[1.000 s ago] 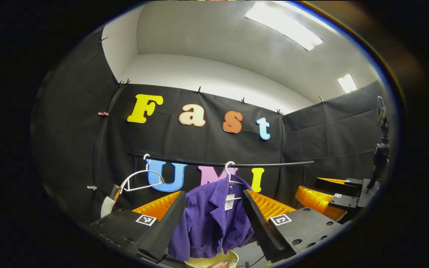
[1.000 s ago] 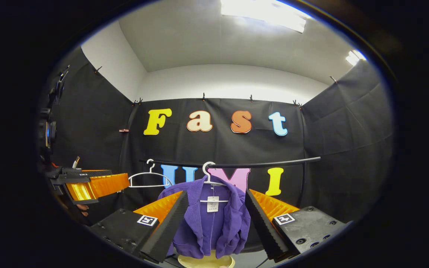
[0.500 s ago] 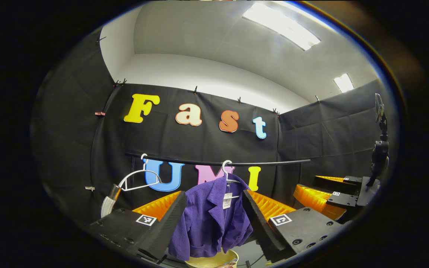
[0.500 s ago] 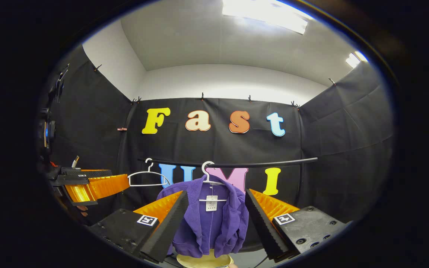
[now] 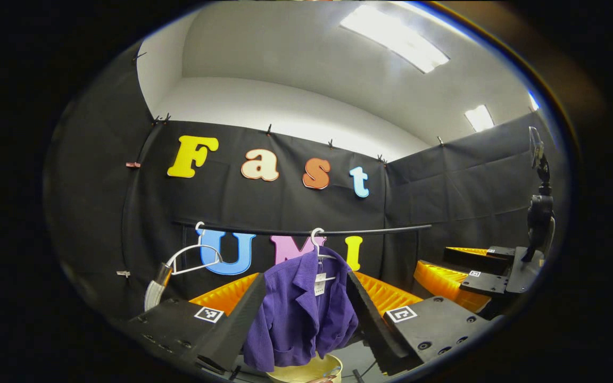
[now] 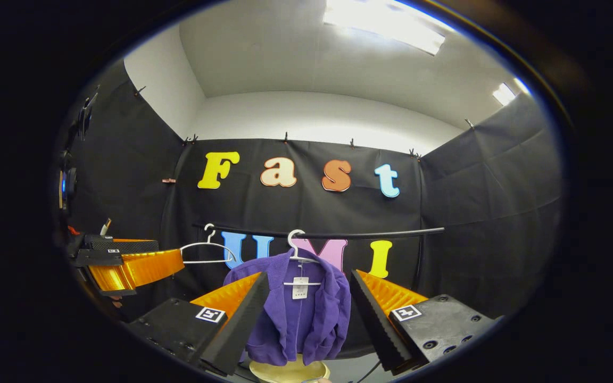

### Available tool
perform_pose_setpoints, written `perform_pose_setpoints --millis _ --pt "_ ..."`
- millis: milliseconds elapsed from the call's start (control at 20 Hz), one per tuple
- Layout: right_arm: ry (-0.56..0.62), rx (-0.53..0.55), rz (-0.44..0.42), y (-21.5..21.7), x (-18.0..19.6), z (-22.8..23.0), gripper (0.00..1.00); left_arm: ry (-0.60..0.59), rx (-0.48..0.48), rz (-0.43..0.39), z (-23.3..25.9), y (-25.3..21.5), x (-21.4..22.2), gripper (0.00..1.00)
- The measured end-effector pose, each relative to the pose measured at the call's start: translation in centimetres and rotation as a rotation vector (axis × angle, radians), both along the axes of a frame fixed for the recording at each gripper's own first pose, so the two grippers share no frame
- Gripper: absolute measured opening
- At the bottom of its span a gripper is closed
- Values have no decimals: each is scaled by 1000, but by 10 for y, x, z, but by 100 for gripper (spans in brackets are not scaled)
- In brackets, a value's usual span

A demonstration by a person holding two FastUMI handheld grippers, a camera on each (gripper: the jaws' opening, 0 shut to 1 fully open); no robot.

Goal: Grasp the clothes on the hanger with both hands and then place them into the laundry hamper below.

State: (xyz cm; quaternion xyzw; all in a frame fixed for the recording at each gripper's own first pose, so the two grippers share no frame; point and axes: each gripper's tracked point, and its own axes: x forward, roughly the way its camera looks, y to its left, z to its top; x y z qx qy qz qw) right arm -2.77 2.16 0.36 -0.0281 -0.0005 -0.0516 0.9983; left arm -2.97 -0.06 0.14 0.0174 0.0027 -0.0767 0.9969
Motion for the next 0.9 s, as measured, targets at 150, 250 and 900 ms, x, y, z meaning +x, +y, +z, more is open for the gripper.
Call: perform_pose_setpoints --millis 150,250,900 --pt "1 -24 -13 4 -5 -3 97 -8 -6 -20 1 3 -3 95" --pt "17 -30 -13 6 -3 -9 97 -3 -4 -24 -4 2 0 95" --pt "12 32 34 -58 118 -62 97 10 21 37 -47 -19 117 95"
